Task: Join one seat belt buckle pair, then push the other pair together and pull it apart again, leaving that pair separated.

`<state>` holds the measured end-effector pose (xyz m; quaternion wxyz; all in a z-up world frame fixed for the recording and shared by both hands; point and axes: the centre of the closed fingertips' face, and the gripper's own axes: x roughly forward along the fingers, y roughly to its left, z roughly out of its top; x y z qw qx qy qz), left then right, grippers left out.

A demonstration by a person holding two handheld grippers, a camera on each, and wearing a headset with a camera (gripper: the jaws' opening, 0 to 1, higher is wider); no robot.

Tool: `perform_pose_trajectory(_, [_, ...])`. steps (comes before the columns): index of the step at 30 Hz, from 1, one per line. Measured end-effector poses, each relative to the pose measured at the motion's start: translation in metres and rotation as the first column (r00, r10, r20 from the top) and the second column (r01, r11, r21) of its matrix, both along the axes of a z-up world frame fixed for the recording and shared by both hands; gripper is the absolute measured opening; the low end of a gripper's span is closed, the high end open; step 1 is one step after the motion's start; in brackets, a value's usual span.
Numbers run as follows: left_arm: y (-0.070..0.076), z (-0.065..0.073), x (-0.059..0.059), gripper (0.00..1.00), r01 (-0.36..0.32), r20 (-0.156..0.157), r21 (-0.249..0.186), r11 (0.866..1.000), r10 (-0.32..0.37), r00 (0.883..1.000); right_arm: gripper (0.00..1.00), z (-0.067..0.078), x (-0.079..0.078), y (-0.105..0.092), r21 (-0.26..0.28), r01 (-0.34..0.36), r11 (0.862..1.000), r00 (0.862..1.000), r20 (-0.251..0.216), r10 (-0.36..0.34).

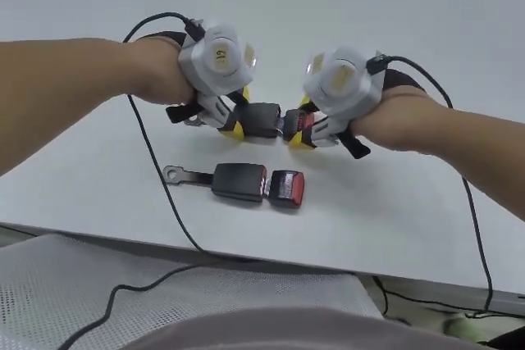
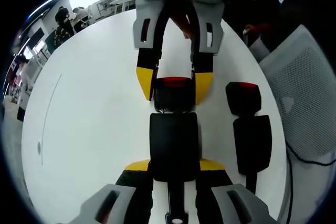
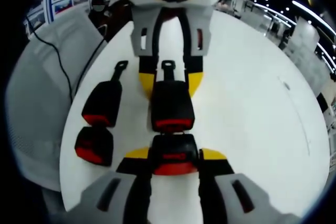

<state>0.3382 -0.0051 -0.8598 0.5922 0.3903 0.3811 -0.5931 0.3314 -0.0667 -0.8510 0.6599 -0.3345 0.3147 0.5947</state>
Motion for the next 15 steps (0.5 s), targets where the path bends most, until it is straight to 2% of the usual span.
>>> perform_pose_trajectory(15, [-0.0003,-0.0009,0.0008,0.31,-0.007,-0.002,0.004,1.0,0.007,1.0,0.33,0.0002,-0.0013,-0.0049,0.013,0.021,1.0,1.0,-0.002,-0.02])
